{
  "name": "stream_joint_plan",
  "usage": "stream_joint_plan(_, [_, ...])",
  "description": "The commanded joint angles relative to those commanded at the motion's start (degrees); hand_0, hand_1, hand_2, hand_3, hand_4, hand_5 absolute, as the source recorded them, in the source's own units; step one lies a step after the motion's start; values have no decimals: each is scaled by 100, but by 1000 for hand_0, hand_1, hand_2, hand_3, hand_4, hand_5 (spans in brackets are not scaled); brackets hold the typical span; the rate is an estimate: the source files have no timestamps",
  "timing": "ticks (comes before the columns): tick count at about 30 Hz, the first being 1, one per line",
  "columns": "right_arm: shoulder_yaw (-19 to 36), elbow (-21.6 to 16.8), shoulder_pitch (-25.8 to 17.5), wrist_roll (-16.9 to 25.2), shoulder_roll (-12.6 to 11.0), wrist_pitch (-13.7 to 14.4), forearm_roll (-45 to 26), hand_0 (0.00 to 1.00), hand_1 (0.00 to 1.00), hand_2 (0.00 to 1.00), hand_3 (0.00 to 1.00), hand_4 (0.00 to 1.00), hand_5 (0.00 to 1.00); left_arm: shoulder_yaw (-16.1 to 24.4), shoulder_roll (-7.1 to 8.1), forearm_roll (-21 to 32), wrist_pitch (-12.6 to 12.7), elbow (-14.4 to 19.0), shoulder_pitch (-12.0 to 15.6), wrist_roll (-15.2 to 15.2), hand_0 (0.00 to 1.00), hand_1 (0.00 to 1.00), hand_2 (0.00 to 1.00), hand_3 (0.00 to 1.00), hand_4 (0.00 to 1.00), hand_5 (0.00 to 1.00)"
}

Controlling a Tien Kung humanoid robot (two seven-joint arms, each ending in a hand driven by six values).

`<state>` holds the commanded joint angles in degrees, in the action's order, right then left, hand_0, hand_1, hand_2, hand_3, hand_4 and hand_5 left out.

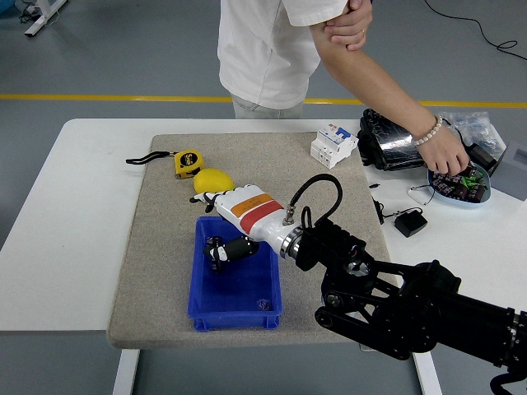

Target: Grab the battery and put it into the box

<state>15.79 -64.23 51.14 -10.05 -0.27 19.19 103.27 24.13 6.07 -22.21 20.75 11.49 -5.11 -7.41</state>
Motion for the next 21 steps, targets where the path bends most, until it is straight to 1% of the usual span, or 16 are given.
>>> stream_joint_plan(4, [263,-80,-68,13,-149,29,36,338,494,687,868,840,302,-3,0,8,2,-2,6,2,602,555,650,588,643,593])
stream_joint_plan(10, [596,-243,-285,10,-488,51,94,335,492,686,862,858,319,-21,-12,51,7,-8,20,14,603,554,650,587,643,593])
stream_joint_plan(13, [699,-277,-383,-7,-651,48,171,335,492,686,862,858,319,-3,-17,25,8,-11,27,6,603,554,650,587,643,593])
stream_joint_plan(14, [717,-282,-402,-10,-684,45,182,326,488,677,845,879,343,5,-18,16,7,-12,29,4,603,556,651,587,643,593])
stream_joint_plan(21, [832,-439,-565,-19,-943,31,233,320,479,676,841,880,346,44,-18,-34,5,-16,54,-7,603,556,651,586,642,593])
